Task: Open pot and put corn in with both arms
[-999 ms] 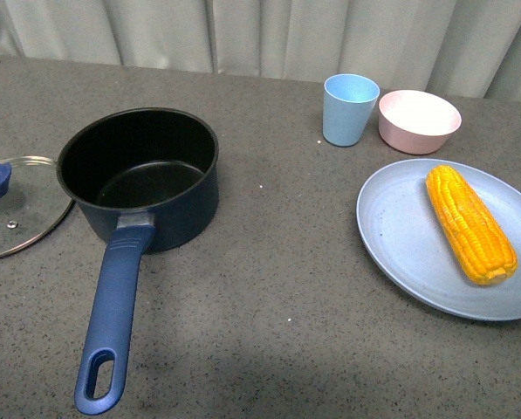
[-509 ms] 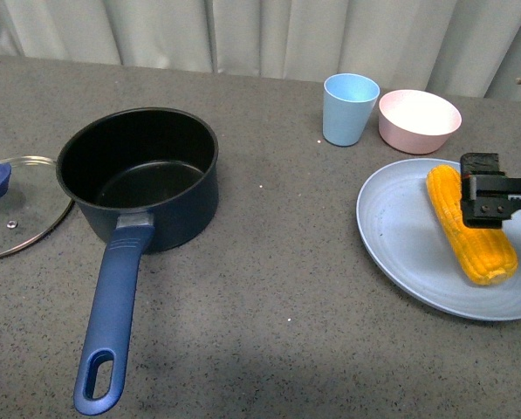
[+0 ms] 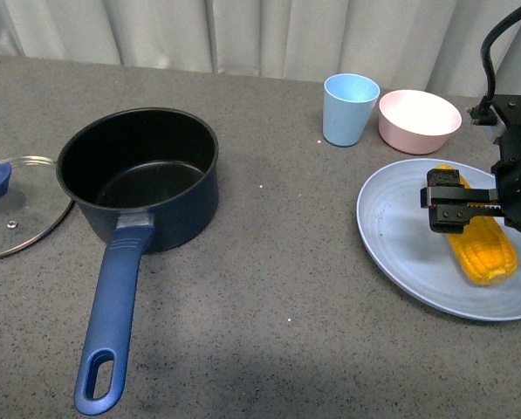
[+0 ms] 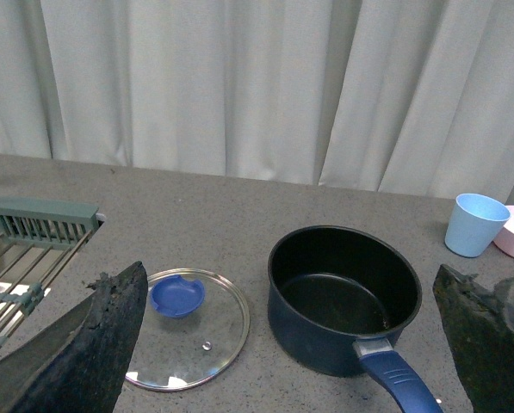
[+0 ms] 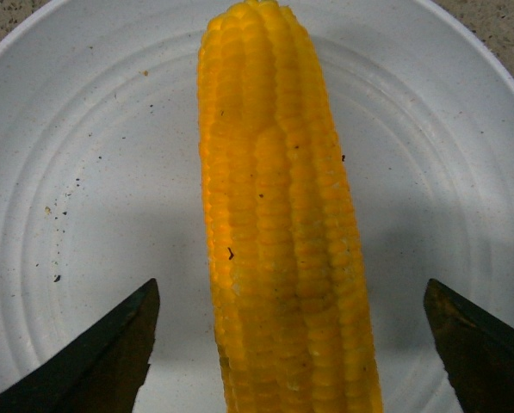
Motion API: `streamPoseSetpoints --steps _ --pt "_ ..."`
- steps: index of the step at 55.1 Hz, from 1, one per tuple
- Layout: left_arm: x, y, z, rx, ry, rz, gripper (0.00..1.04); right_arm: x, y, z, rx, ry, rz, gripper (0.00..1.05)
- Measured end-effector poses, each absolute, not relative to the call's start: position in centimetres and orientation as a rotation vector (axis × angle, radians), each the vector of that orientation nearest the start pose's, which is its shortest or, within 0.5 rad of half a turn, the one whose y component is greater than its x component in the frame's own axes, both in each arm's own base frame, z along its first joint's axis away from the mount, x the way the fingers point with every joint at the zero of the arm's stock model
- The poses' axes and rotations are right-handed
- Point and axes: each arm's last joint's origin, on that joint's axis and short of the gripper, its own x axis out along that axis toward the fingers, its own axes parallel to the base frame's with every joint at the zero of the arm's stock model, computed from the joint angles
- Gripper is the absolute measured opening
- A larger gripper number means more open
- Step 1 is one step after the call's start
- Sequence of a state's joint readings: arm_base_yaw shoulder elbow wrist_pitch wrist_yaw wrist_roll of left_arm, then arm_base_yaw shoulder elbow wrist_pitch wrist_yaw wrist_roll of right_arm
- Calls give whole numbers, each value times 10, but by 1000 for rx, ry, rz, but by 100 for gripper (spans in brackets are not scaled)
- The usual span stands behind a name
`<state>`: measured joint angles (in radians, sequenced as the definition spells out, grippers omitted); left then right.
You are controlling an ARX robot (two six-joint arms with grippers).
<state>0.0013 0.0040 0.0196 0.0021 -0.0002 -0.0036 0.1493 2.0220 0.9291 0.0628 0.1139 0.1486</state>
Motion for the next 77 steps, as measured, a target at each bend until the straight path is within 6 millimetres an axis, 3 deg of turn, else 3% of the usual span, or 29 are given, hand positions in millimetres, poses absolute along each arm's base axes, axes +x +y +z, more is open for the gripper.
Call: streamPoseSetpoints --steps 19,32,43,47,53,68,77 --pt "97 0 170 -4 -18 1 98 349 52 67 2 1017 -37 31" --pt "97 0 170 -4 -18 1 98 343 57 80 19 984 43 20" --pt "97 0 170 -4 -18 1 98 334 71 129 215 913 235 16" --pt "97 0 170 -4 -18 1 98 334 84 146 321 881 343 15" --pt "97 0 170 -4 -17 1 98 341 120 161 455 888 519 13" --pt "97 0 170 -4 -18 1 98 358 205 159 524 959 648 12" --pt "97 0 170 -4 -18 1 98 369 240 161 498 969 668 12"
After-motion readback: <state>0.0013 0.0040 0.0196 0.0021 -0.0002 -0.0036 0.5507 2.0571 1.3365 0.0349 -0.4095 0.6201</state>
